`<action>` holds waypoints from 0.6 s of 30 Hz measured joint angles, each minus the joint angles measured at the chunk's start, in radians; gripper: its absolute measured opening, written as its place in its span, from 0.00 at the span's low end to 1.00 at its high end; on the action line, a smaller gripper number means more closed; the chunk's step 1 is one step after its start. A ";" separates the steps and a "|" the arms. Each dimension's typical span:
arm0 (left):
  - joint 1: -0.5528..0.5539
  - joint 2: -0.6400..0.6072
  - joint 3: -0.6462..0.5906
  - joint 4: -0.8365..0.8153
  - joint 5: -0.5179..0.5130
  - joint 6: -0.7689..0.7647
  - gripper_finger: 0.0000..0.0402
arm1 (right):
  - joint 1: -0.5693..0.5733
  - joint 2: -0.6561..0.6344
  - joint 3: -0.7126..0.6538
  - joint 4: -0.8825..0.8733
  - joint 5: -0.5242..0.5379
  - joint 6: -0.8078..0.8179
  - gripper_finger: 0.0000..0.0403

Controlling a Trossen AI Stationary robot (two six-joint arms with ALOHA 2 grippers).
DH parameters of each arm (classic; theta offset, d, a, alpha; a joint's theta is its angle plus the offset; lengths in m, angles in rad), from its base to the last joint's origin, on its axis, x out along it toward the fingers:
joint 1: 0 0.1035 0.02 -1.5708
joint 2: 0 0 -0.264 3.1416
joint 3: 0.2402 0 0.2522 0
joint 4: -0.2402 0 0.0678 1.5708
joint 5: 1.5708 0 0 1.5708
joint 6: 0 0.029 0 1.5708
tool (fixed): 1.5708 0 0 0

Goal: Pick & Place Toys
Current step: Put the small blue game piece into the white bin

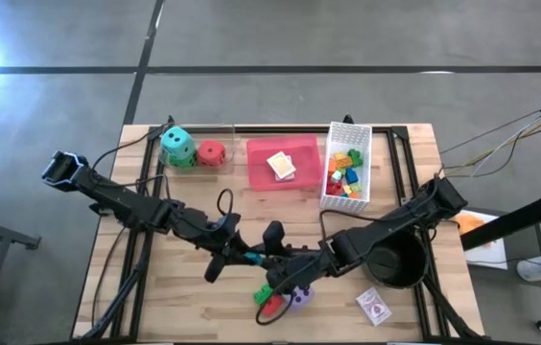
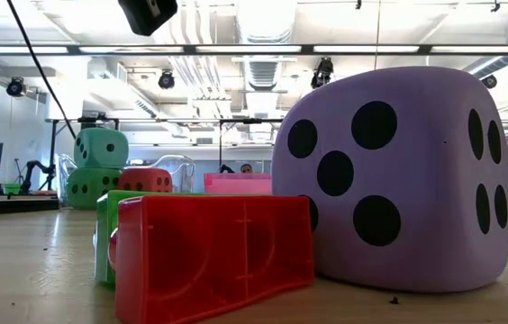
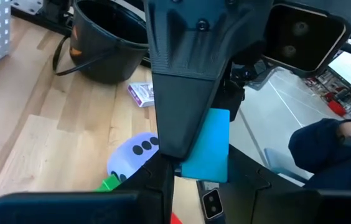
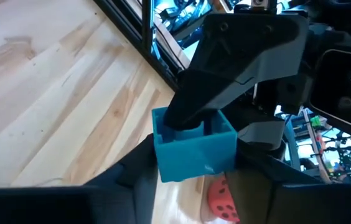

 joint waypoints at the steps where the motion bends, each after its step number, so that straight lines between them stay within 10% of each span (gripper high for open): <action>1: 0.001 0.000 0.000 0.000 0.001 0.000 0.22 | 0.000 0.000 0.002 -0.001 -0.003 -0.002 0.37; 12: 0.002 0.000 0.000 -0.004 0.026 0.047 0.24 | 0.001 0.000 0.002 -0.002 -0.005 -0.019 0.33; 18: 0.001 0.000 0.000 -0.010 0.040 0.114 0.59 | 0.002 -0.005 0.002 -0.019 -0.030 0.017 0.33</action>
